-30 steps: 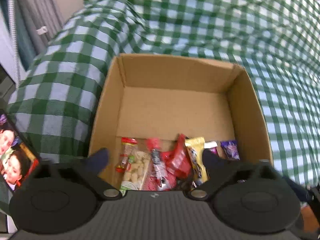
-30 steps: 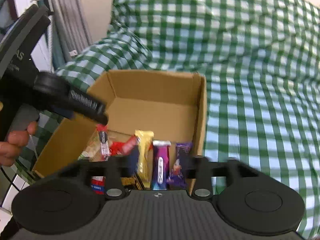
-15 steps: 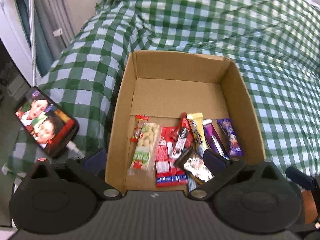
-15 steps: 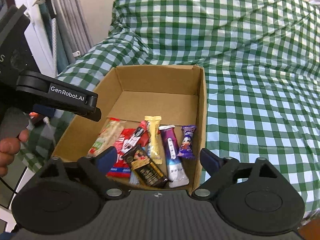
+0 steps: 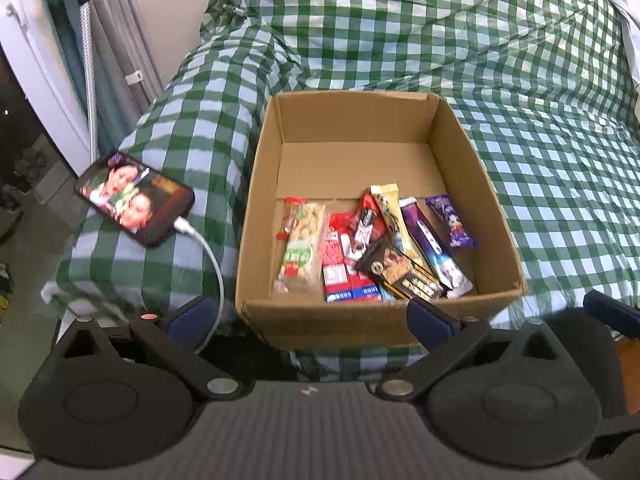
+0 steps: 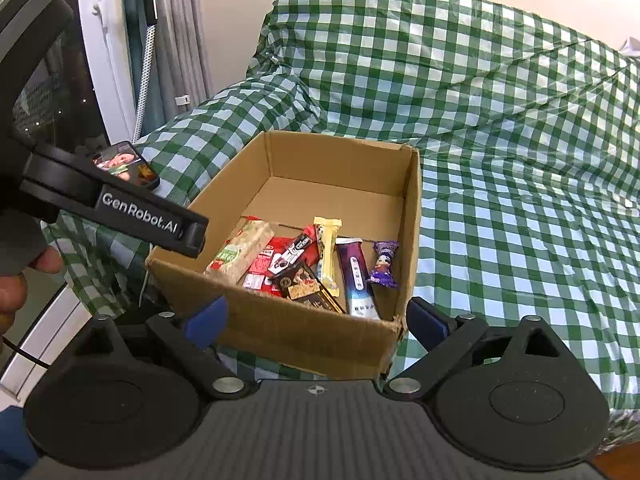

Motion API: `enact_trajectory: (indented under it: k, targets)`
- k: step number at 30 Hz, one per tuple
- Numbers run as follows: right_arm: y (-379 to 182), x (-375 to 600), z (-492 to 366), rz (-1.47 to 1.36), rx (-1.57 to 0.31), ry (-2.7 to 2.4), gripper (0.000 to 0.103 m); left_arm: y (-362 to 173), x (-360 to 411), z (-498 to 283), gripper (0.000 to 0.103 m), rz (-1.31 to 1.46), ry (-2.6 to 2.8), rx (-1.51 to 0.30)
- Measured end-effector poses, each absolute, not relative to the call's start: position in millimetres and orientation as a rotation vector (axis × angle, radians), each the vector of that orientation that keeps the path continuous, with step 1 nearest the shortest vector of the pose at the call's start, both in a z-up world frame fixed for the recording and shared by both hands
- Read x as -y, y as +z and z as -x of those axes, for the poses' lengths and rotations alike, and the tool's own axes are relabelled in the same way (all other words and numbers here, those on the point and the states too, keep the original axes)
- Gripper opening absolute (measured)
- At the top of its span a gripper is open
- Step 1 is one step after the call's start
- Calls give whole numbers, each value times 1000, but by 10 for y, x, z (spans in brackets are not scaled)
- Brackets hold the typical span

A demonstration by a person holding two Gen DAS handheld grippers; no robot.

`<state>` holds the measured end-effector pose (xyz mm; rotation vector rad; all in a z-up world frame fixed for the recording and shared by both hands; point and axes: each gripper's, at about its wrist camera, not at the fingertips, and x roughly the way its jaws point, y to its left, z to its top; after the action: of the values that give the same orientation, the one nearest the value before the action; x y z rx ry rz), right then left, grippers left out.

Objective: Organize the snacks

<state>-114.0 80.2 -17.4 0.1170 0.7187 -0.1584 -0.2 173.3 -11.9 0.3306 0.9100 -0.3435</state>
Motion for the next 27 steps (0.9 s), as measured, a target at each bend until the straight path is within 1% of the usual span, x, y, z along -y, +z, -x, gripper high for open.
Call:
enact_trajectory:
  k: [3, 9, 16, 27]
  targets:
    - [-141, -828, 1211, -108, -706, -164, 98, -141, -1751, 82, 103, -352, -322, -911]
    - [-111, -888, 1304, -86, -689, -162, 99, -175, -1714, 212, 103, -470, -221, -858]
    - [-83, -896, 1370, -80, -674, -175, 102, -89, -1806, 320, 103, -394, -295, -837]
    - [-87, -893, 1383, -82, -681, -196, 102, -102, -1845, 402, 103, -391, -290, -850]
